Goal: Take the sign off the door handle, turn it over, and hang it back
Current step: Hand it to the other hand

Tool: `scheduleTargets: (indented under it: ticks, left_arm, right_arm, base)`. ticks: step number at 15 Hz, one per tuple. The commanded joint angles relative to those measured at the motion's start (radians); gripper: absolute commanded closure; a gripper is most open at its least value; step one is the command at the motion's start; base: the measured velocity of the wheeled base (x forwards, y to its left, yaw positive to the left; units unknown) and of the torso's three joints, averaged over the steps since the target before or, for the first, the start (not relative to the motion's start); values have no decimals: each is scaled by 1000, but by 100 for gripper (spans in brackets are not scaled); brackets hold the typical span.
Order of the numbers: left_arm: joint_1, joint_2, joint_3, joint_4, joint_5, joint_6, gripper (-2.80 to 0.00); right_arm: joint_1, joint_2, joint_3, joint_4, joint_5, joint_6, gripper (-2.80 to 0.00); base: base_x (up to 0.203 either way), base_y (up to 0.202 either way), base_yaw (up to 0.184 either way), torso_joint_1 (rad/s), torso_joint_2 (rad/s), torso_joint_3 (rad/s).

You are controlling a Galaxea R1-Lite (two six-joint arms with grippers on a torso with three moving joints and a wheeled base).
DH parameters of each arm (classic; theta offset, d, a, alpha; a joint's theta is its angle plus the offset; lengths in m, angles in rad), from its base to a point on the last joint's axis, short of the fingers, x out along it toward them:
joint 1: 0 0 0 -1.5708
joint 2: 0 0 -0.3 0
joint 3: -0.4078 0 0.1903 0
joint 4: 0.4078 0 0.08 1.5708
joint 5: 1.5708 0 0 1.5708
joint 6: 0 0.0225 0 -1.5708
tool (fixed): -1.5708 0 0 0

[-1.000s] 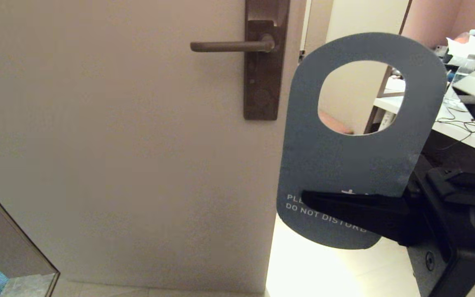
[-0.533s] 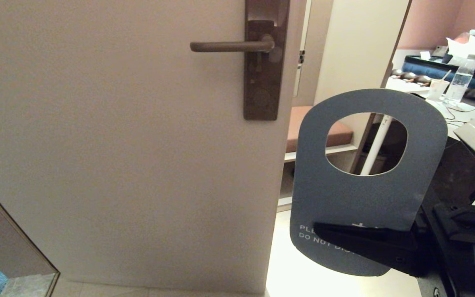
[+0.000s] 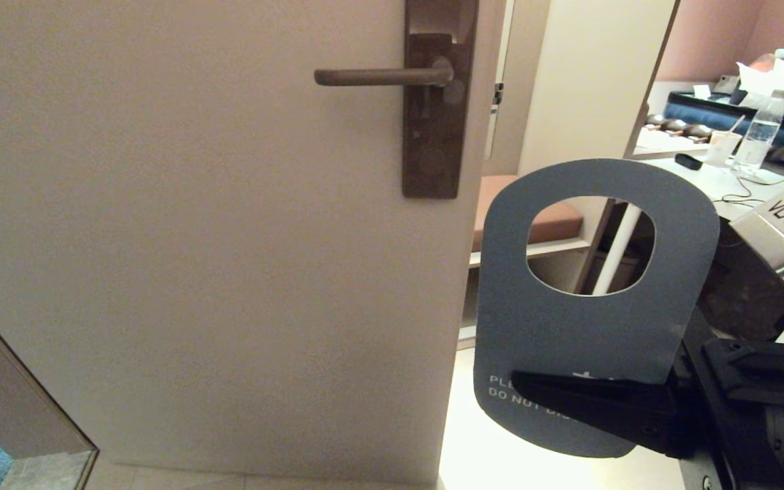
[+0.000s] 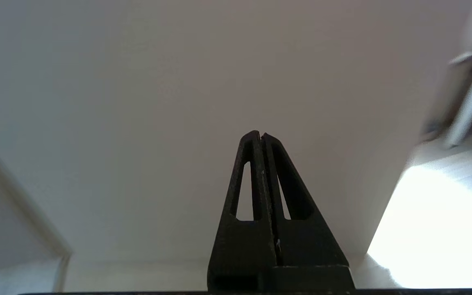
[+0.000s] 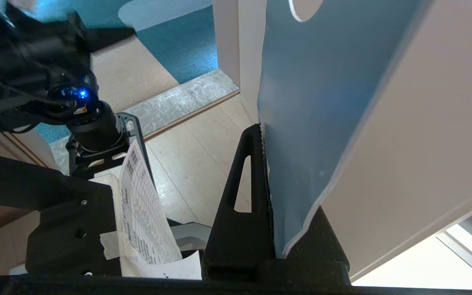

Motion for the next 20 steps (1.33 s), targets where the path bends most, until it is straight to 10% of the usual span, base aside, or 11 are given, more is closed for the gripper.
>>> scheduleTargets:
  ticks: [1, 11, 16, 20]
  left_arm:
    - [-1, 72, -60, -1, -39, -2, 0]
    - [-179, 734, -364, -239, -103, -123, 0]
    - [-215, 896, -403, -330, -416, -194, 0]
    - [-337, 1014, -404, -407, -484, -198, 0]
  right_arm:
    - [-2, 9, -1, -2, 3, 0, 0]
    - [-47, 79, -72, -7, 32, 3, 0]
    - [-79, 109, -91, -5, 123, 0, 0]
    - [-79, 148, -104, -7, 232, 0, 0]
  base:
    - [0, 0, 0, 0, 0, 0]
    - [0, 0, 0, 0, 0, 0]
    - [0, 0, 0, 0, 0, 0]
    - [0, 0, 0, 0, 0, 0]
